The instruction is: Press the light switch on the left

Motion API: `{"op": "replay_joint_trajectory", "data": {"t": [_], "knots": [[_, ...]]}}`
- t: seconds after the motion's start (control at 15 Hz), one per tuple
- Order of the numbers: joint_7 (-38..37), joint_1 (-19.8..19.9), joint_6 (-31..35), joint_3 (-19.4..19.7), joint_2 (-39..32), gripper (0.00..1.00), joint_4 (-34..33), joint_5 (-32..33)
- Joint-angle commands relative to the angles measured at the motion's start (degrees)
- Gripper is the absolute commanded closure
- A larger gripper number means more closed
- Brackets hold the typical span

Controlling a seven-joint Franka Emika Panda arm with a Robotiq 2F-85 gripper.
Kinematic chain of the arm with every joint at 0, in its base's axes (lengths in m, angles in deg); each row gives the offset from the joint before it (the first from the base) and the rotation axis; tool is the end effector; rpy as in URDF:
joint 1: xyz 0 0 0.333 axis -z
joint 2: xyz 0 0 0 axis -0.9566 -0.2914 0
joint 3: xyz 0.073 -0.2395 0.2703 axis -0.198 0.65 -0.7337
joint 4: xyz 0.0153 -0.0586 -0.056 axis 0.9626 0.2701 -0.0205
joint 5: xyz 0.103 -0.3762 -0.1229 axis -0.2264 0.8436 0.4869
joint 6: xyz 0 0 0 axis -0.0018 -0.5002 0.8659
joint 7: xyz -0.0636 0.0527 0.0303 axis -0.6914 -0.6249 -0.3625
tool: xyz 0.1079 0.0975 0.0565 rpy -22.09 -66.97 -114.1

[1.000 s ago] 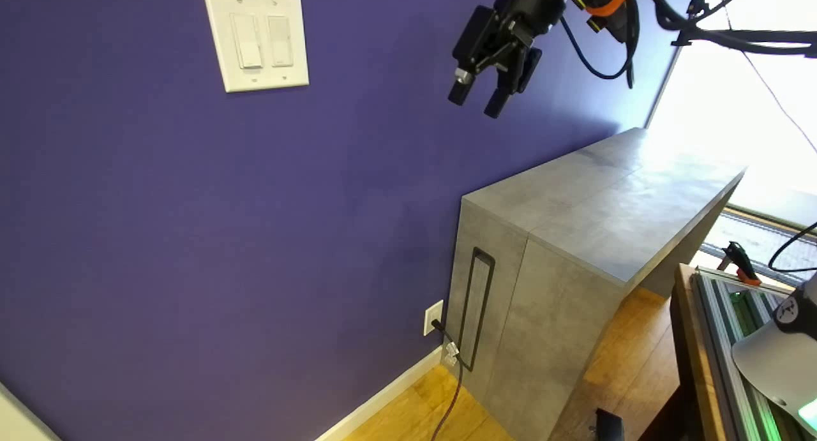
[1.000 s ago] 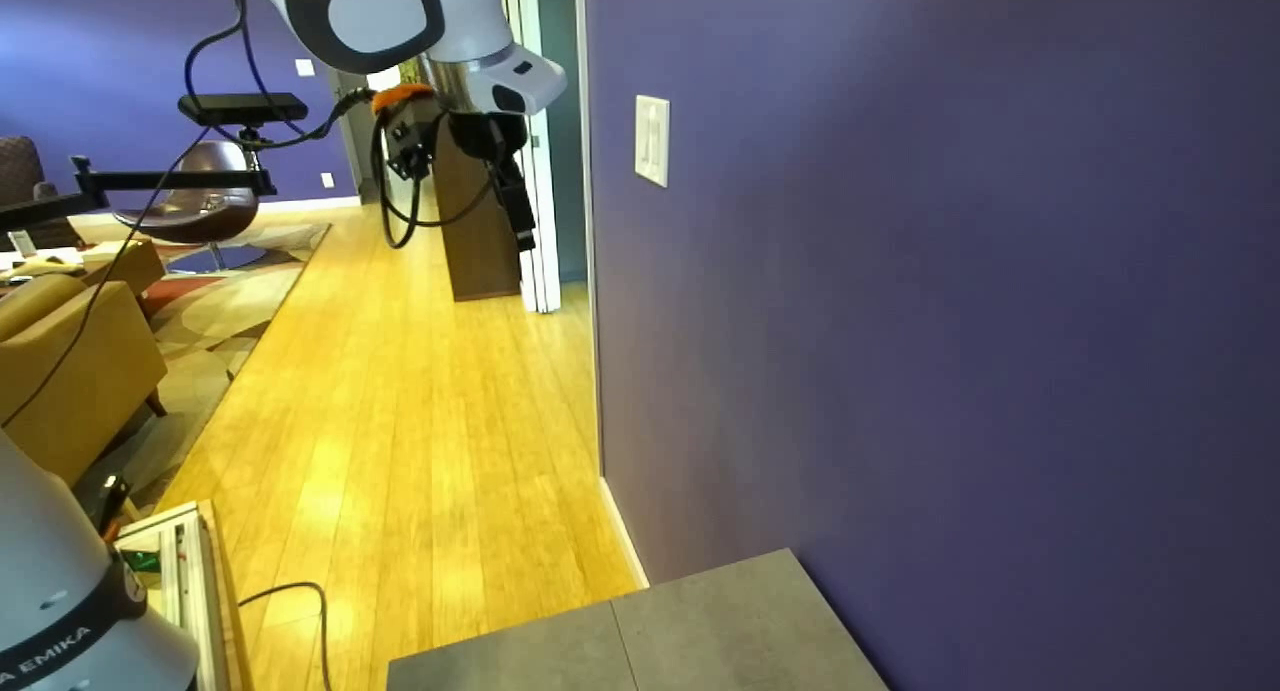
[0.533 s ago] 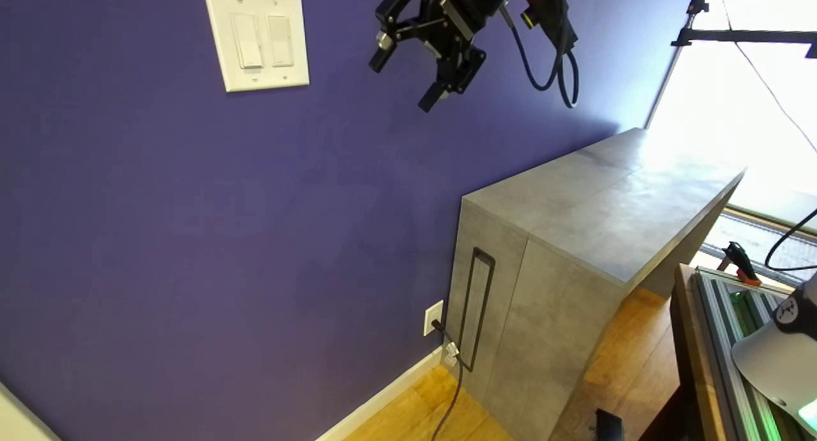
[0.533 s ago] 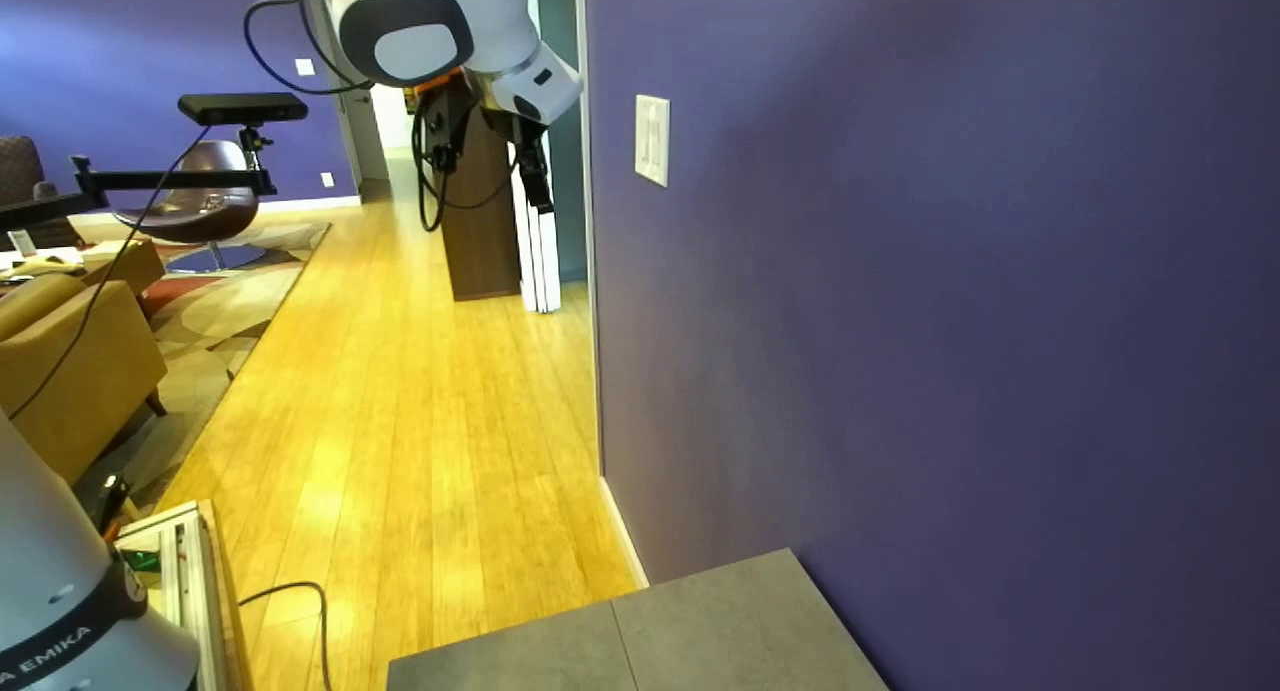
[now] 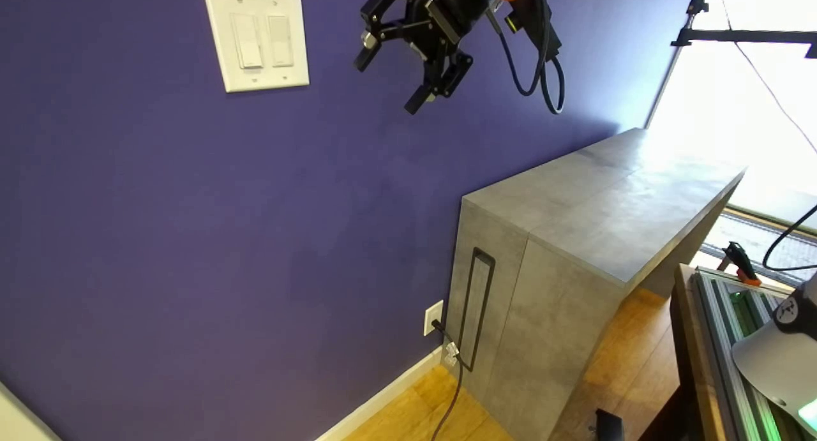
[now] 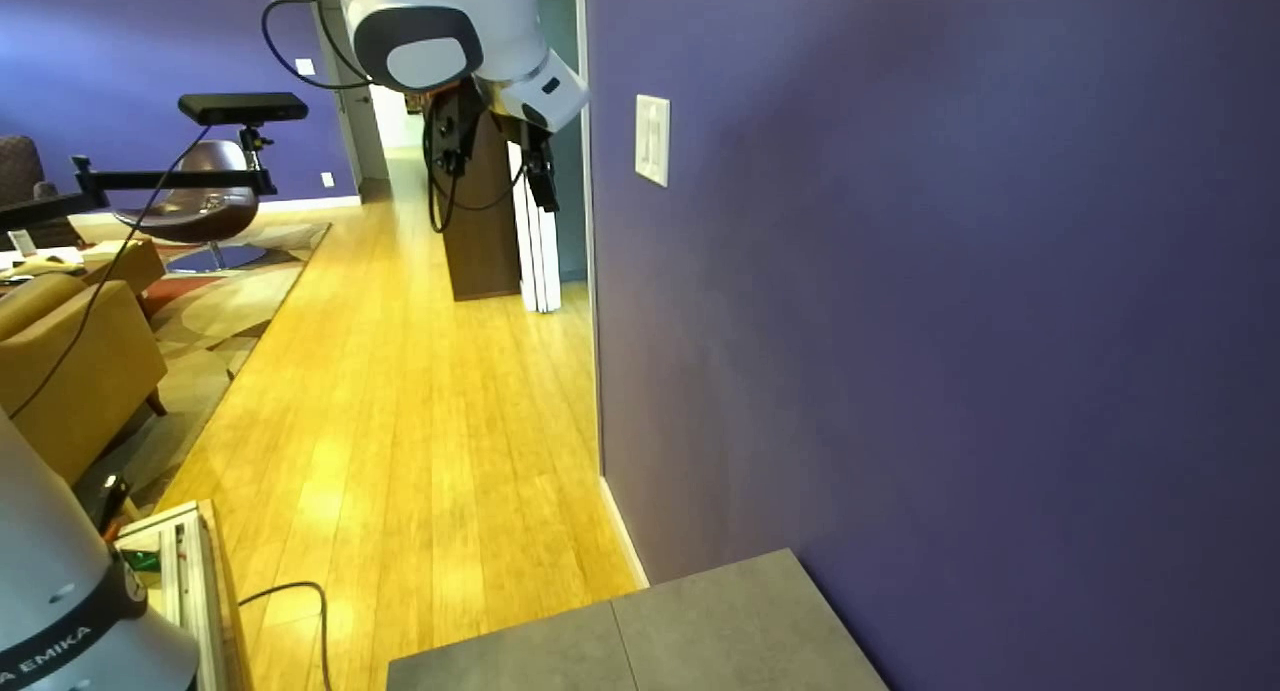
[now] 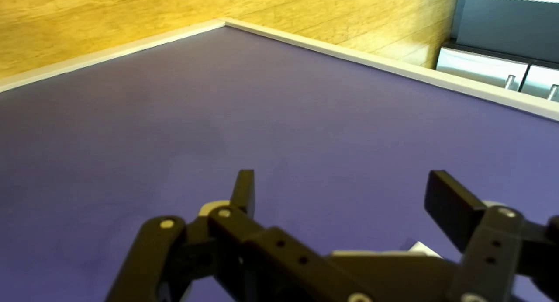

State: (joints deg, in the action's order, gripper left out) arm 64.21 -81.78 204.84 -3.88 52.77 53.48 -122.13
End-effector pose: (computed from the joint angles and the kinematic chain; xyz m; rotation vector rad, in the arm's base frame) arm 0.5469 0.1113 0.4879 -2.4107 0.6953 -0.4575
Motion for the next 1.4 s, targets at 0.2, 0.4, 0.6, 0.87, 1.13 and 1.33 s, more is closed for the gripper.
{"op": "replay_joint_trajectory", "data": {"t": [0.2, 0.4, 0.6, 0.87, 1.13, 1.33], "knots": [[0.99, 0.13, 5.51, -0.40, -6.24, 0.00, -7.68, -14.97], [4.58, -1.10, 7.22, -0.02, -10.28, 0.26, -12.23, -23.14], [9.87, -1.22, 7.57, -0.53, -14.07, 0.47, -16.62, -32.23], [17.04, -0.62, 7.74, -0.72, -17.55, 0.76, -20.81, -41.73], [23.10, -0.29, 7.51, -0.66, -19.62, 0.99, -23.14, -48.76], [28.44, -0.20, 8.04, -0.53, -20.88, 1.00, -24.43, -53.46]]}}
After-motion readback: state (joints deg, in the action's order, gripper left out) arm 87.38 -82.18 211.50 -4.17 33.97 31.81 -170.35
